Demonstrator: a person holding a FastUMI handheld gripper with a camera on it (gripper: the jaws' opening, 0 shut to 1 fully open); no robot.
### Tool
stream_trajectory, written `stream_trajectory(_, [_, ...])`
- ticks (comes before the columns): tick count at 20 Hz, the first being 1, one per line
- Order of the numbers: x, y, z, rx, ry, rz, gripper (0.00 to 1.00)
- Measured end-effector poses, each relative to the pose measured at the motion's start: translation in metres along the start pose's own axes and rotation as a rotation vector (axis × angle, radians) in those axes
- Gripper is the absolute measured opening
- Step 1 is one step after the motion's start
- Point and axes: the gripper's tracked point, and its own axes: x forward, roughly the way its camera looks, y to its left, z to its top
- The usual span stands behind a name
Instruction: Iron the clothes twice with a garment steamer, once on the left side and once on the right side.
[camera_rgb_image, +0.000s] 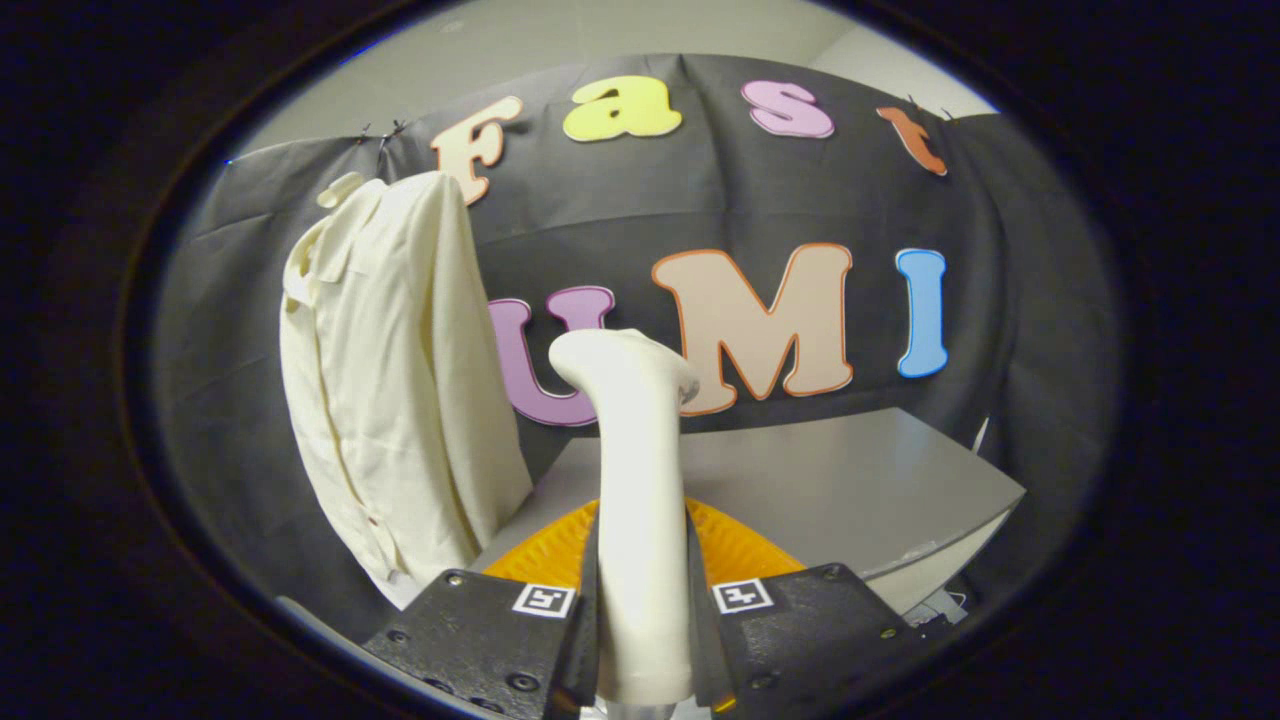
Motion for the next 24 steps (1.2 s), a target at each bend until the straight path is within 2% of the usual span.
stream_trajectory(7, [-0.077, 0.131, 0.013, -0.052, -0.081, -0.028, 0.36])
stream_trajectory(12, [-0.105, 0.227, 0.007, -0.051, -0.076, 0.014, 0.36])
stream_trajectory(17, [-0.092, 0.315, 0.003, -0.107, -0.075, 0.092, 0.36])
stream_trajectory(20, [-0.062, 0.356, 0.004, -0.146, -0.118, 0.119, 0.36])
stream_trajectory(24, [-0.018, 0.393, 0.0, -0.13, -0.151, 0.136, 0.36])
